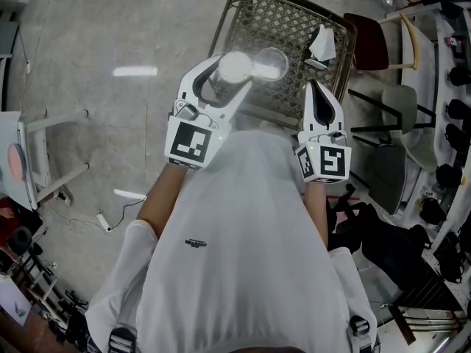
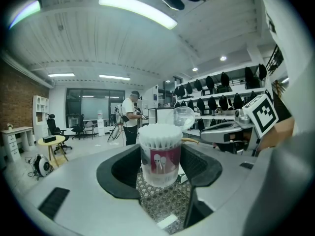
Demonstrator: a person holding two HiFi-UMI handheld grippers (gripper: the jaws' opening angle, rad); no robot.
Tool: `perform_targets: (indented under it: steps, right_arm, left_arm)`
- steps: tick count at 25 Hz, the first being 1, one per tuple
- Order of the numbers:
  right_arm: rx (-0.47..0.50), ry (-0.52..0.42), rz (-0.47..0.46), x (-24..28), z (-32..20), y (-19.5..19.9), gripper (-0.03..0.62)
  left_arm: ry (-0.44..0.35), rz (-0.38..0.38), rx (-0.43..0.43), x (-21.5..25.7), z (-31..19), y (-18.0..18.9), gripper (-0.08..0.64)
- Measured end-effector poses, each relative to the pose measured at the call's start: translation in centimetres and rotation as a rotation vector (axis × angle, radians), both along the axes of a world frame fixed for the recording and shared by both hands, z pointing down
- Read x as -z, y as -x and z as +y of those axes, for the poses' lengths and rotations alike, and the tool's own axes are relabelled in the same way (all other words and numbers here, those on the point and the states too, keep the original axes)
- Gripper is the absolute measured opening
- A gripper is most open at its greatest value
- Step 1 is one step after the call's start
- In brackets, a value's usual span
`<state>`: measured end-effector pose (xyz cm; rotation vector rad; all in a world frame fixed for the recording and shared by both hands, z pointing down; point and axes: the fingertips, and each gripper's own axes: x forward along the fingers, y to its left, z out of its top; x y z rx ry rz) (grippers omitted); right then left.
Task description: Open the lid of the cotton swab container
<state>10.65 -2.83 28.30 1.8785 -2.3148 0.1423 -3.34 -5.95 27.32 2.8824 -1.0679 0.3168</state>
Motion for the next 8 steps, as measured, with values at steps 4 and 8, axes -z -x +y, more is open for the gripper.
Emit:
perform_targets:
  steps: [4, 8]
  right_arm:
    - [0.001, -0.002, 0.002, 0.18, -0.08, -0.01, 0.003]
    - [0.000, -0.003, 0.001, 0.15, 0.01, -0.12, 0.003]
  left_arm:
    - [-0.001, -0.001, -0.003, 0.07, -0.03, -0.11, 0.241]
    - [-0.001, -0.001, -0.006, 0.06, 0.06, -0.30, 0.241]
